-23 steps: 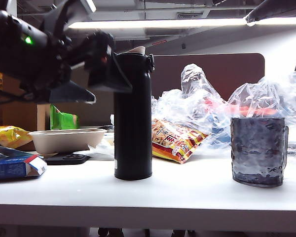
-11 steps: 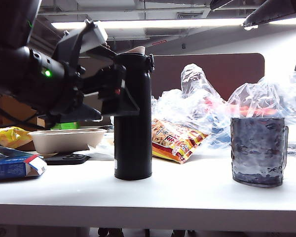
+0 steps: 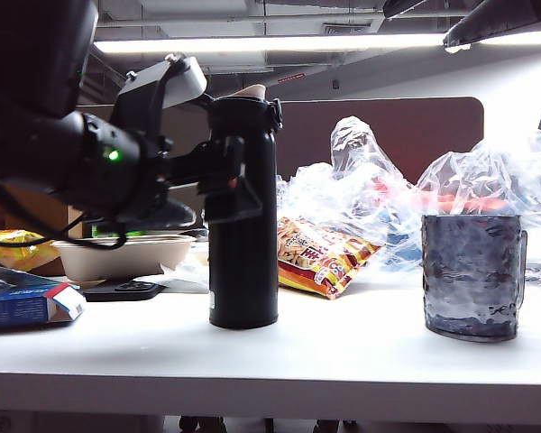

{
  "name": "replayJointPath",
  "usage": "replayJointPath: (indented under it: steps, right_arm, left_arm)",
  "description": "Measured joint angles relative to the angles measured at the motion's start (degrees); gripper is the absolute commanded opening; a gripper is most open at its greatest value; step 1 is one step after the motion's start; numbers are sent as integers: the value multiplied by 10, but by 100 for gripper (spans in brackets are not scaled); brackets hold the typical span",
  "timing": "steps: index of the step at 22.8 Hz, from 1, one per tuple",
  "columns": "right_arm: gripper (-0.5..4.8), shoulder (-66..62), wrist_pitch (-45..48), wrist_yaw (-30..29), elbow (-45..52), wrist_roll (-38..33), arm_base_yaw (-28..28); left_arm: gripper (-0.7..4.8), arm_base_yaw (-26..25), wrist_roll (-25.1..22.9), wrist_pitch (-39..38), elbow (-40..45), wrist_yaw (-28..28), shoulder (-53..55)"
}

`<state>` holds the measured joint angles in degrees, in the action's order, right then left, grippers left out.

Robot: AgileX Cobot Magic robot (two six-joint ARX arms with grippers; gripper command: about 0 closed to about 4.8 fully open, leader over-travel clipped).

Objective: Pick up the black thermos, pour some water into the cup, then place the black thermos back on the table.

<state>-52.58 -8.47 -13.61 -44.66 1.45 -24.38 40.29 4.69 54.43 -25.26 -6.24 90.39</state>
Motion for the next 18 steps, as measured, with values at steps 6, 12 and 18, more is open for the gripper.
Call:
replayJointPath:
  steps: [6, 12, 18]
  right_arm:
    - [479, 0, 0, 0, 0, 2, 0]
    - [479, 0, 0, 0, 0, 3, 0]
    - [479, 0, -3, 1, 0, 6, 1]
  left_arm:
    - [479, 0, 0, 7, -46, 10, 16]
    - [479, 0, 1, -29, -61, 12, 29]
    - [479, 0, 1, -2, -61, 11, 74]
